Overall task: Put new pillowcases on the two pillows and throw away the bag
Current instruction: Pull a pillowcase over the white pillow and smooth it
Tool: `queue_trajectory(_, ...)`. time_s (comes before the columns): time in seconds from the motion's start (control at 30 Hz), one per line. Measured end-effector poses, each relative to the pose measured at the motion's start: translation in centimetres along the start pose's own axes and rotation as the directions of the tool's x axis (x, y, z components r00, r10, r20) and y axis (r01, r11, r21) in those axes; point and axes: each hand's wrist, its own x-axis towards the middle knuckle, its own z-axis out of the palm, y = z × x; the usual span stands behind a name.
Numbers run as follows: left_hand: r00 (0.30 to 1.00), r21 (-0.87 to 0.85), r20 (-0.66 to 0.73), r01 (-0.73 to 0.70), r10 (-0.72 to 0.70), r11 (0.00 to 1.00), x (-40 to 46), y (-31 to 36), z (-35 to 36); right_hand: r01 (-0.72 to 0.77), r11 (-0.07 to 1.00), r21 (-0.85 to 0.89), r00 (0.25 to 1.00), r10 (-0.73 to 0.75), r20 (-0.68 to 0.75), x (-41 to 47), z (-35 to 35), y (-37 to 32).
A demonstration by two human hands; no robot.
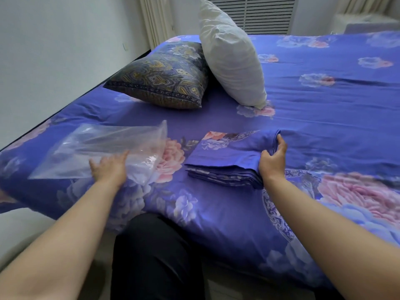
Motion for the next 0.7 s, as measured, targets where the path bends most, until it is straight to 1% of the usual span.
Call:
queue_trajectory(0.03, 0.997, -0.012, 0.067, 0.039, -0.038, 0.999, 0.1, -0.5, -0.1, -0.062, 0.994, -0.087, 0.997, 0.065, 0.037, 0.0, -0.3, 0.3)
queue_trajectory(0.07, 0.989, -0.024, 0.145, 0.047, -0.043, 0.999, 0.1, -0.4, -0.4, -0.141, 0.962, -0.234, 0.985, 0.160, 0.064, 0.1, -0.6, 0.6)
queue_trajectory(0.1, 0.977, -0.030, 0.212, 0.033, -0.026, 0.999, -0.1, 0.1, -0.8, -0.195, 0.888, -0.417, 0.966, 0.247, 0.073, 0.0, -1.0, 0.8)
queue_trajectory(0.13, 0.967, -0.037, 0.254, 0.001, 0.008, 0.999, -0.1, 0.9, -1.2, -0.178, 0.785, -0.594, 0.962, 0.265, 0.062, -0.3, -1.4, 0.8)
queue_trajectory(0.17, 0.962, -0.055, 0.267, -0.044, 0.057, 0.998, -0.2, 2.2, -1.7, -0.081, 0.672, -0.737, 0.979, 0.194, 0.069, -0.7, -1.6, 0.6)
queue_trajectory(0.2, 0.960, -0.096, 0.255, -0.092, 0.114, 0.991, -0.2, 3.7, -2.4, 0.072, 0.567, -0.820, 0.992, 0.045, 0.118, -1.0, -1.6, 0.6)
queue_trajectory(0.23, 0.958, -0.175, 0.225, -0.142, 0.180, 0.974, -0.4, 5.7, -3.0, 0.248, 0.500, -0.830, 0.969, -0.131, 0.211, -1.2, -1.6, 0.5)
queue_trajectory(0.27, 0.955, -0.281, 0.174, -0.187, 0.242, 0.941, -0.7, 7.6, -3.6, 0.421, 0.456, -0.784, 0.905, -0.262, 0.334, -1.5, -1.2, 0.2)
queue_trajectory(0.3, 0.949, -0.395, 0.102, -0.236, 0.297, 0.888, -1.1, 9.6, -4.1, 0.562, 0.417, -0.715, 0.827, -0.314, 0.467, -1.8, -0.7, -0.2)
queue_trajectory(0.33, 0.939, -0.489, 0.024, -0.288, 0.343, 0.823, -1.6, 11.5, -4.5, 0.651, 0.371, -0.663, 0.759, -0.277, 0.590, -2.0, -0.2, -0.5)
queue_trajectory(0.37, 0.927, -0.556, -0.038, -0.330, 0.374, 0.762, -2.1, 13.2, -4.8, 0.694, 0.312, -0.649, 0.713, -0.169, 0.681, -2.2, 0.2, -0.7)
queue_trajectory(0.4, 0.916, -0.606, -0.070, -0.353, 0.394, 0.713, -2.6, 14.6, -4.8, 0.707, 0.252, -0.660, 0.690, -0.044, 0.722, -2.4, 0.5, -0.5)
queue_trajectory(0.43, 0.911, -0.638, -0.082, -0.360, 0.405, 0.680, -3.0, 15.5, -4.6, 0.698, 0.217, -0.683, 0.693, 0.036, 0.720, -2.5, 0.5, -0.4)
queue_trajectory(0.47, 0.909, -0.662, -0.090, -0.361, 0.408, 0.657, -3.2, 16.2, -4.2, 0.670, 0.231, -0.706, 0.717, 0.047, 0.696, -2.4, 0.3, -0.4)
queue_trajectory(0.53, 0.907, -0.700, -0.101, -0.357, 0.409, 0.619, -3.7, 16.8, -3.6, 0.604, 0.292, -0.741, 0.779, -0.025, 0.626, -2.0, -0.3, -0.6)
queue_trajectory(0.57, 0.904, -0.712, -0.109, -0.361, 0.412, 0.602, -3.9, 16.8, -3.5, 0.589, 0.299, -0.751, 0.795, -0.043, 0.606, -1.7, -0.6, -0.8)
queue_trajectory(0.63, 0.888, -0.699, -0.152, -0.407, 0.434, 0.588, -4.0, 17.0, -3.6, 0.572, 0.356, -0.739, 0.797, -0.029, 0.603, -1.1, -1.0, -1.1)
queue_trajectory(0.67, 0.877, -0.676, -0.178, -0.438, 0.446, 0.593, -4.1, 17.2, -3.9, 0.570, 0.399, -0.718, 0.780, 0.011, 0.625, -1.2, -1.1, -1.3)
queue_trajectory(0.7, 0.866, -0.648, -0.205, -0.469, 0.456, 0.601, -4.2, 17.3, -4.3, 0.577, 0.405, -0.709, 0.757, 0.061, 0.650, -1.5, -1.1, -1.5)
